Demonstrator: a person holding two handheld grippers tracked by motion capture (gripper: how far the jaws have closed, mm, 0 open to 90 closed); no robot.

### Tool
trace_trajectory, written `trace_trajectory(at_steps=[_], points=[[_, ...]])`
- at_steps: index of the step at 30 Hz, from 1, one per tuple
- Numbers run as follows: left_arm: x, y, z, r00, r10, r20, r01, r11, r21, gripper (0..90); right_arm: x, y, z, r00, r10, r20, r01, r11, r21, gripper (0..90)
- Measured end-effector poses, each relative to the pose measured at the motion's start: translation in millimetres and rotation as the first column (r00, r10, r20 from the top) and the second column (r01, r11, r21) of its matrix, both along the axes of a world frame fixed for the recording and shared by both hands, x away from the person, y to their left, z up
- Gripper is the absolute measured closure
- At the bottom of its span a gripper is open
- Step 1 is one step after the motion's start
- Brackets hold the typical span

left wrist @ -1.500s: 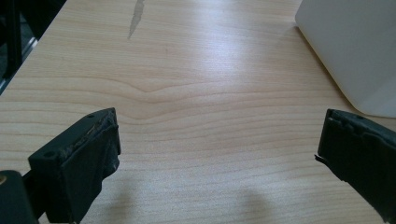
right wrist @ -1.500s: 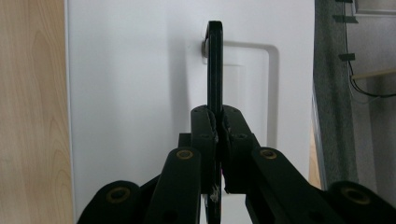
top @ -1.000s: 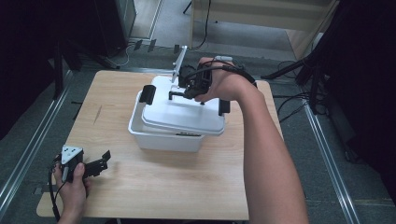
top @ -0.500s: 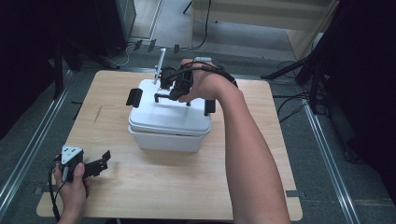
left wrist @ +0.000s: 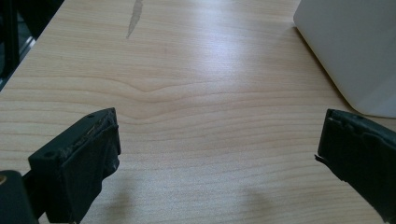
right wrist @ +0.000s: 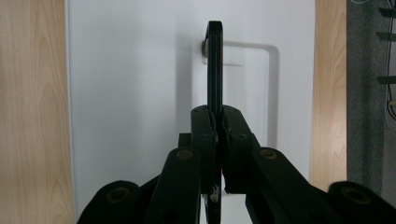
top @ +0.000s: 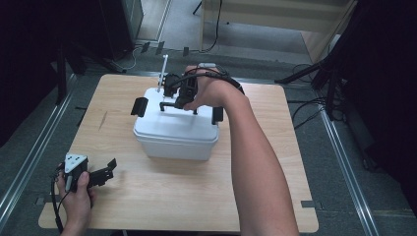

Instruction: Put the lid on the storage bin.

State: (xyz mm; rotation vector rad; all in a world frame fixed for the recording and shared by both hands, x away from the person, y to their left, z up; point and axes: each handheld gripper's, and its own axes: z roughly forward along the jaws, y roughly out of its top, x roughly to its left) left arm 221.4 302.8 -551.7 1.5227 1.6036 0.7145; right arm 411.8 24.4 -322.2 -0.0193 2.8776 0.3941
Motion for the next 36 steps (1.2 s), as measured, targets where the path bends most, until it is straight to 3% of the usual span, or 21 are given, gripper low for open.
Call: trace_trajectory(at_steps=[13,22,25,29,36], points=[[0.3,-0.2,0.0,1.0,-0.005,0.001,0.005,1.0,0.002,0.0,-2.6,3.6,-11.8,1.0,0.004,-0.004,-0.004,0.9999,-0.014,85.9],[0.4,-0.3,-0.1,1.0,-0.004,0.003,0.004,1.0,0.001,0.0,-9.4,3.3,-17.5,0.9996,0.011,0.025,-0.011,0.9998,-0.015,84.1],[0.3,-0.3,-0.1,1.0,-0.003,0.003,0.003,1.0,0.002,0.0,-18.2,2.5,-17.5,0.9995,0.032,-0.004,-0.032,0.9995,0.002,69.8],[0.3,-0.6,0.0,1.0,-0.003,0.003,0.003,1.0,0.006,0.0,-25.9,0.3,-15.3,0.9975,0.067,0.021,-0.068,0.9973,0.028,52.1],[0.4,-0.8,-0.2,1.0,-0.002,0.005,0.002,1.0,0.007,0.0,-49.5,-9.0,-15.0,0.9988,0.048,0.002,-0.048,0.9986,0.022,23.8]])
